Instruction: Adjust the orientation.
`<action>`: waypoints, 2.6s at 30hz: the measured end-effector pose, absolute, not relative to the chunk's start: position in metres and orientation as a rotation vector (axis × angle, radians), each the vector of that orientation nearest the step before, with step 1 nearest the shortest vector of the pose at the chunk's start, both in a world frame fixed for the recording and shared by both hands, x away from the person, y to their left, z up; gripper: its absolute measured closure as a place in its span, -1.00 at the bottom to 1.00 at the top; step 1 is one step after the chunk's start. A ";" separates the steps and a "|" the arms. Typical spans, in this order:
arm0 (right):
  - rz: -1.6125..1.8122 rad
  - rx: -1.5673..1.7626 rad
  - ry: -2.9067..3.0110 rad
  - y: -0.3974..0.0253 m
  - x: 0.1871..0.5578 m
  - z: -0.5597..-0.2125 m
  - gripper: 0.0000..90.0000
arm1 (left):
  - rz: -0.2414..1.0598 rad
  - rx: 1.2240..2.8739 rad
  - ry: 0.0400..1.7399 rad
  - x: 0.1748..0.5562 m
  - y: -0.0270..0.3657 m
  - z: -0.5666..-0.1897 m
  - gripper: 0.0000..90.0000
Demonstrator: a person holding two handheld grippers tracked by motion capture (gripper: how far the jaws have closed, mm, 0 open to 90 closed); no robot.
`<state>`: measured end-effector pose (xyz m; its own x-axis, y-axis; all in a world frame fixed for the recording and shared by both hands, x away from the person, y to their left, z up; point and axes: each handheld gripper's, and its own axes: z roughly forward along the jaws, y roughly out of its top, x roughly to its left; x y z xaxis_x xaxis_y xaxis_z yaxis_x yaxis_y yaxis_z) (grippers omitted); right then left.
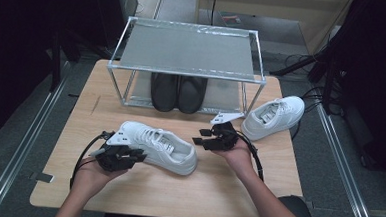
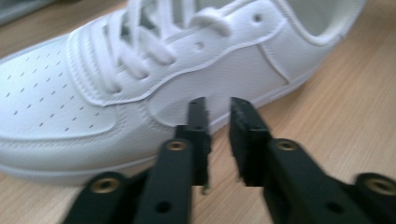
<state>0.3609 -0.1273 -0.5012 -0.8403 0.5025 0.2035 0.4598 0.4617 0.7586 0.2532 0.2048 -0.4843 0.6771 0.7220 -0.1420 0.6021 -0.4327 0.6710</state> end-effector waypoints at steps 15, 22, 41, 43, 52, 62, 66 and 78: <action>1.361 0.808 2.735 -0.110 0.356 -0.505 0.92 | 0.206 2.196 1.031 0.267 0.200 -0.496 0.98; 1.358 0.850 2.754 -0.108 0.355 -0.506 0.96 | 0.204 2.183 1.033 0.268 0.200 -0.498 0.99; 1.405 0.860 2.793 -0.110 0.345 -0.509 1.00 | 0.167 2.167 0.994 0.275 0.206 -0.502 0.97; 1.396 0.852 2.799 -0.110 0.342 -0.508 1.00 | 0.139 2.165 0.991 0.277 0.208 -0.502 0.98; 1.386 0.843 2.808 -0.109 0.326 -0.508 1.00 | 0.103 2.159 0.997 0.283 0.209 -0.503 0.98; 1.394 0.829 2.835 -0.106 0.307 -0.508 1.00 | 0.070 2.133 0.986 0.287 0.214 -0.506 0.97; 1.395 0.818 2.839 -0.102 0.298 -0.509 1.00 | 0.068 2.144 0.984 0.290 0.213 -0.505 0.97; 1.419 0.805 2.837 -0.092 0.277 -0.513 1.00 | 0.061 2.137 0.967 0.304 0.208 -0.506 0.95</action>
